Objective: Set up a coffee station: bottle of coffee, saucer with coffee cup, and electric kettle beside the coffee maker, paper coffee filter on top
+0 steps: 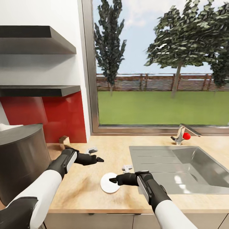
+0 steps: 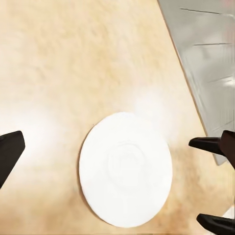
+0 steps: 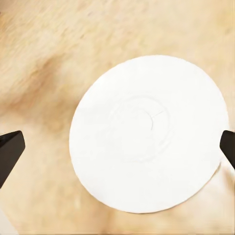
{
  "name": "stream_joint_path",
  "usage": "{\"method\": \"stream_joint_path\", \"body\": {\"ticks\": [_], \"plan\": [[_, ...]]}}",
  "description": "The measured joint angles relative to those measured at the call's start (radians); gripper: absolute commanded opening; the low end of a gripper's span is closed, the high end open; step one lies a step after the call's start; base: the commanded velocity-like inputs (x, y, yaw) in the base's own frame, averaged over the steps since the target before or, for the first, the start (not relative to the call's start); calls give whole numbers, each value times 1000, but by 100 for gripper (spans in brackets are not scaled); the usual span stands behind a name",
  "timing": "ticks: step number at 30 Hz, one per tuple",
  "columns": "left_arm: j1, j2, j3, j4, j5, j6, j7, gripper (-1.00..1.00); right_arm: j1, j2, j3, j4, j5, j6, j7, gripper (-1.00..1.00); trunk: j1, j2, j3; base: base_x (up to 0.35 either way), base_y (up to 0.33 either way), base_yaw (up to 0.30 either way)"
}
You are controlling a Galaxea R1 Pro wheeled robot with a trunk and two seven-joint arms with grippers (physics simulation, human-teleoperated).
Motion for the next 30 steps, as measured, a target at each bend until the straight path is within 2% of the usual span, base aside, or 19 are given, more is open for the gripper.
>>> {"method": "stream_joint_path", "body": {"ticks": [5, 7, 16, 23, 25, 30], "plan": [[0, -4, 0, 52, 85, -6, -7, 100, 0, -11, 0, 24, 0, 1, -1, 100, 0, 0, 0, 0, 0, 0], [1, -4, 0, 59, 101, -7, -6, 100, 0, -13, 0, 30, 0, 1, -1, 100, 0, 0, 0, 0, 0, 0], [25, -5, -1, 67, 119, -41, -8, 100, 0, -32, 0, 58, 0, 1, -1, 100, 0, 0, 0, 0, 0, 0], [41, -4, -2, 67, 139, -56, -65, 100, 0, -33, 1, 59, 0, 1, -1, 100, 0, 0, 0, 0, 0, 0], [58, -4, -5, 68, 138, -110, -78, 100, -1, -32, 1, 59, -1, 1, -1, 100, 0, 0, 0, 0, 0, 0], [73, -4, -6, 79, 136, -138, -80, 100, 0, -32, 1, 60, -1, 1, -1, 100, 0, 0, 0, 0, 0, 0]]}}
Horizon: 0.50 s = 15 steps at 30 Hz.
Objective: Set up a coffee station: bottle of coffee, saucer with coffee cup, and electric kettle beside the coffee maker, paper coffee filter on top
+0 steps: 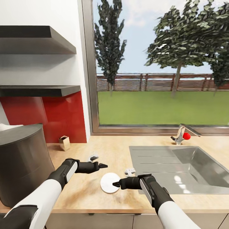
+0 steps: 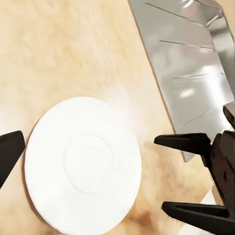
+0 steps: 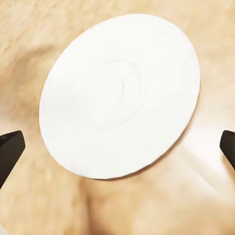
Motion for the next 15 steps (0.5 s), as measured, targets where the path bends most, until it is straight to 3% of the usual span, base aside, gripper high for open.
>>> {"method": "stream_joint_path", "body": {"ticks": [15], "plan": [[25, 0, 1, 8, -3, -16, 8, 100, 0, 4, 2, 3, 1, 0, 0, 100, 0, 0, 0, 16, 0, 0]]}}
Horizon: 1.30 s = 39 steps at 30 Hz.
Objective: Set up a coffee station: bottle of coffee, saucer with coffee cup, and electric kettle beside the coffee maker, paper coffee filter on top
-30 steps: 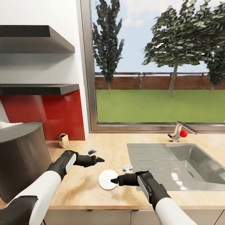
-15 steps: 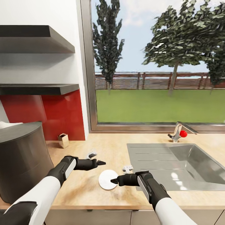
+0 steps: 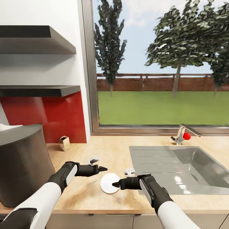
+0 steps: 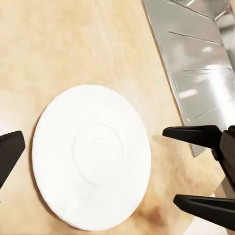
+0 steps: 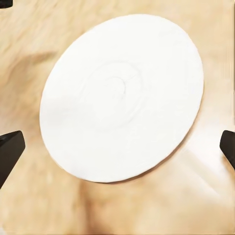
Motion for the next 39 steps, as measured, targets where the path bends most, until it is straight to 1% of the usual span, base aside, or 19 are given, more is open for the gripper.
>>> {"method": "stream_joint_path", "body": {"ticks": [4, 13, 18, 25, 34, 39], "plan": [[0, 0, 0, 0, 3, 1, 0, 100, 0, 1, 0, 1, 0, 0, 0, 100, 0, 0, 0, 182, 0, 0], [2, -1, 2, 3, 9, 1, 3, 100, 0, 1, 0, 23, 0, 0, 0, 100, 0, 0, 0, 19, 0, 0], [2, -1, 4, 44, 12, 2, 3, 100, 0, 1, 0, 32, 0, 0, 0, 100, 0, 0, 0, 0, 0, 0], [2, -3, 6, 52, 15, 3, 4, 100, 0, 1, 0, 42, -1, 0, 0, 100, 0, 0, 0, 0, 0, 0], [2, -9, 6, 86, 16, 3, 3, 100, 0, 2, 0, 43, -1, -1, 0, 100, 0, 0, 0, 0, 0, 0], [2, -19, 7, 96, 15, 3, 3, 100, 0, 4, 1, 43, -3, -1, 0, 100, 0, 0, 0, 0, 0, 0]]}}
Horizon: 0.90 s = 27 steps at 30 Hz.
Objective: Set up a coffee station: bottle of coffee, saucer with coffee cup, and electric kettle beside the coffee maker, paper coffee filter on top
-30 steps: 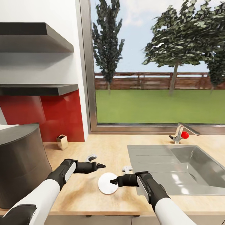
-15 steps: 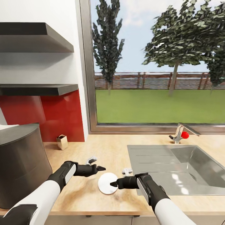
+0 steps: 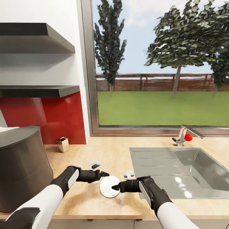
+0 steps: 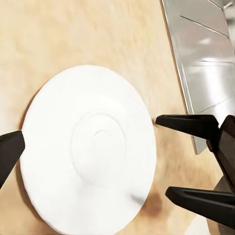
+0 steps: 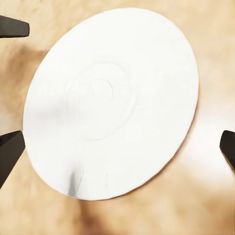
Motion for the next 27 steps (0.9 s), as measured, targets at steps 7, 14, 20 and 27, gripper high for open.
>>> {"method": "stream_joint_path", "body": {"ticks": [7, 14, 20, 27], "plan": [[2, -3, 10, 4, -2, 2, 2, 100, 0, 2, 0, 0, 0, 0, 0, 100, 0, 0, 0, 0, 0, 0], [13, -2, 21, 3, -1, 2, 4, 100, 0, 2, 0, 0, 0, 0, 0, 100, 0, 0, 0, 0, 0, 0], [15, 4, 47, 3, 2, 1, 6, 100, 0, 2, 0, 1, 0, 0, 0, 100, 0, 0, 0, 0, 0, 0], [17, 2, 55, 3, 3, -4, 8, 100, 0, 2, 0, 2, 0, 0, 0, 100, 0, 0, 0, 0, 0, 0]]}}
